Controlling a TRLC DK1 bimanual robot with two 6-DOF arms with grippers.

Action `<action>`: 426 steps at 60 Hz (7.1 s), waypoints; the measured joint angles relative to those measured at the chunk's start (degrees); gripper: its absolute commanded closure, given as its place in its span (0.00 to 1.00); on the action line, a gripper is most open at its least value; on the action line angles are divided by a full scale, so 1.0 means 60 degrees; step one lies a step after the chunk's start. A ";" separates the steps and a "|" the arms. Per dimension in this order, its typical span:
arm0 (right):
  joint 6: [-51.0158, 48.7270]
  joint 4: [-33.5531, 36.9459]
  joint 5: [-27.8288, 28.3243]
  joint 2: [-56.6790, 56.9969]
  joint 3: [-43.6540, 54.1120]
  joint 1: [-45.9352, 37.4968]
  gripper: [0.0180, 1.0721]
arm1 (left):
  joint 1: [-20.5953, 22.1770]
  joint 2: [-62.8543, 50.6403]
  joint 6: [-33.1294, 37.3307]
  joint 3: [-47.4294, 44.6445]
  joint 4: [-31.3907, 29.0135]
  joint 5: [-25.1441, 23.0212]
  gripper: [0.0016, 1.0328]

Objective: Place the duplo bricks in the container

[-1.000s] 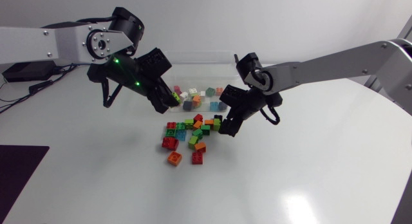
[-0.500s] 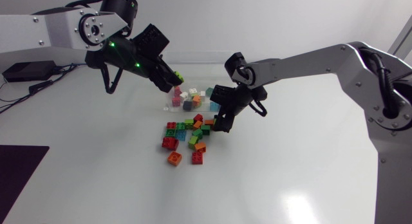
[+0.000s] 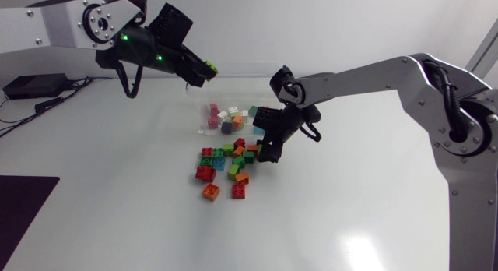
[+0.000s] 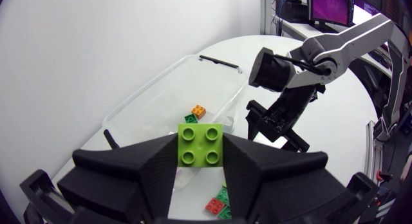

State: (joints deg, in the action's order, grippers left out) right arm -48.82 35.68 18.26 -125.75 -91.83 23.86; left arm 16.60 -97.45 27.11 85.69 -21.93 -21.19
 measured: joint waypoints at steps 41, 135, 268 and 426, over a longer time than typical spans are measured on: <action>0.1009 -0.1162 -0.0663 0.1045 0.2164 0.0579 0.18 | 0.0058 -0.0761 -0.0313 0.0798 0.0328 -0.0146 0.71; 0.6182 -0.0200 -0.2670 0.0452 0.0976 0.1399 0.65 | 0.0372 -0.2211 -0.1351 0.2463 0.1581 -0.0142 0.70; 0.6178 -0.1570 -0.1763 0.4896 0.0557 0.0368 0.66 | -0.0248 0.0229 -0.0426 -0.1530 0.1734 0.2131 0.05; 0.5300 -0.3563 -0.1009 0.6408 0.6444 0.0346 0.14 | -0.0098 -0.0550 0.7756 -0.6561 0.3220 0.0040 0.17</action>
State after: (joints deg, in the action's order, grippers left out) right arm -17.02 14.31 12.21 -87.31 -53.17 25.93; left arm 16.01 -100.75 73.65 46.33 -2.61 -20.95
